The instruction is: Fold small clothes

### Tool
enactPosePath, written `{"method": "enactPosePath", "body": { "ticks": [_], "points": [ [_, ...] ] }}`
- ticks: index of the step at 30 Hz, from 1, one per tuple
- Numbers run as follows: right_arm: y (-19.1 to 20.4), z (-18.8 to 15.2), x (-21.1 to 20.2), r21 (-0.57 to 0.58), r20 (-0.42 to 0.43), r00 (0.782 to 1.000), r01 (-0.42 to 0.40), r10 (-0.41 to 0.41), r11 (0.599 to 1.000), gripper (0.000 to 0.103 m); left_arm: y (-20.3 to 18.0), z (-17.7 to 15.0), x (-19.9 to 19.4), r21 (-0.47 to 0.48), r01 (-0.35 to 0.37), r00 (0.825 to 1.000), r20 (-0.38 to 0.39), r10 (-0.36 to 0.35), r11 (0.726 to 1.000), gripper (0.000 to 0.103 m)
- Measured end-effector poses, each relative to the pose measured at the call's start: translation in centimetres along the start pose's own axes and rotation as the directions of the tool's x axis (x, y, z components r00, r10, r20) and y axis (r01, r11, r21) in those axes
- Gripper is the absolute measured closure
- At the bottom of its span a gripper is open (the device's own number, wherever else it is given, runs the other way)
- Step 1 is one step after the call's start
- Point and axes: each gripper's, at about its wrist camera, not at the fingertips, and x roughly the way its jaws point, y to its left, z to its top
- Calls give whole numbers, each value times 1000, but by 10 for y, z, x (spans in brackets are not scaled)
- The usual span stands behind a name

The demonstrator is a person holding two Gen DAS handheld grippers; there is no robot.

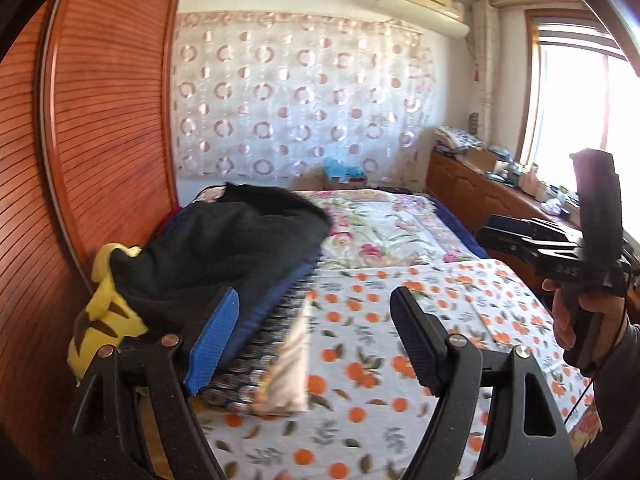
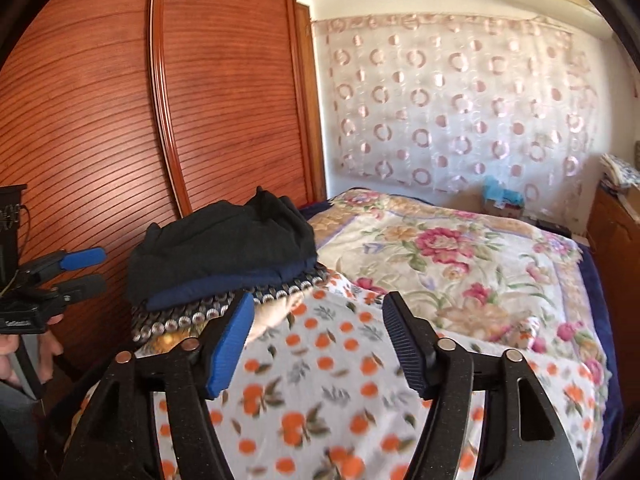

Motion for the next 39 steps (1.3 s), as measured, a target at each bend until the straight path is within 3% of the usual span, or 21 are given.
{"method": "enactPosePath", "body": {
  "ticks": [2,8,13,17,26,34,39],
  "points": [
    [3,-8,-23,10,22,999,29,-29,1000,22,-17,-1,-5,27,4,1000,13,-5,1000,24],
    [20,-36,-92,40,80,992,98,-101,994,21,-62,-4,-23,69,49,998,29,-51,996,24],
    [38,-66,-137,76,112,981,153,-161,985,21,-90,-10,-32,89,-11,1000,28,8,996,24],
    [50,-82,-158,106,141,963,214,-228,971,21,-105,-15,-37,85,11,999,41,-15,996,24],
    [84,-102,-187,145,157,932,306,-327,941,21,-128,-25,-56,88,18,997,74,-25,996,24],
    [111,-109,-195,146,162,923,327,-349,934,21,-130,-30,-66,83,3,996,86,-11,997,24],
    [107,-107,-187,158,163,921,328,-352,931,21,-131,-32,-68,89,-5,996,84,-3,996,24]
  ]
}}
